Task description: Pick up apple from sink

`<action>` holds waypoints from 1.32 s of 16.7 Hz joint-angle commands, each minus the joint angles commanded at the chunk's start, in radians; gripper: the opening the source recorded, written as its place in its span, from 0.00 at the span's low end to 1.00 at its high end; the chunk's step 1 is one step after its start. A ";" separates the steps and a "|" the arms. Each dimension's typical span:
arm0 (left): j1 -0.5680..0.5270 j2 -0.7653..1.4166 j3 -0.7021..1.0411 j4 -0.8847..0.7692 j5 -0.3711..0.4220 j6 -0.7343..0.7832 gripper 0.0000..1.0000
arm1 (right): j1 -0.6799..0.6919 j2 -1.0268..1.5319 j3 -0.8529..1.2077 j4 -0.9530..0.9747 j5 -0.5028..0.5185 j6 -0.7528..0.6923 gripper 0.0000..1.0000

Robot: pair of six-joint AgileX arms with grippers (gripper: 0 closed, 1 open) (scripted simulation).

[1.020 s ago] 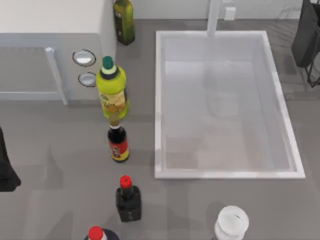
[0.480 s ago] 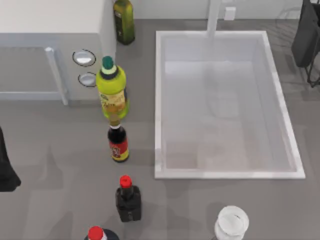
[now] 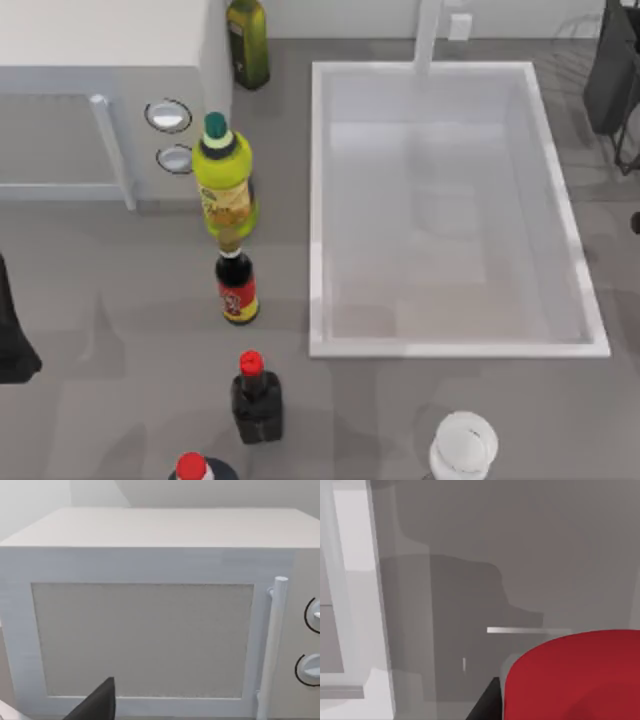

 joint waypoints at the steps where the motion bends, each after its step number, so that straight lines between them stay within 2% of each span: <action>1: 0.000 0.000 0.000 0.000 0.000 0.000 1.00 | 0.000 0.005 -0.016 0.017 0.000 0.000 0.00; 5: 0.000 0.000 0.000 0.000 0.000 0.000 1.00 | 0.000 0.007 -0.022 0.024 0.000 0.000 0.00; 18: 0.000 0.000 0.000 0.000 0.000 0.000 1.00 | 0.000 0.007 -0.022 0.024 0.000 0.000 0.98; 22: 0.000 0.000 0.000 0.000 0.000 0.000 1.00 | 0.000 0.007 -0.022 0.024 0.000 0.000 1.00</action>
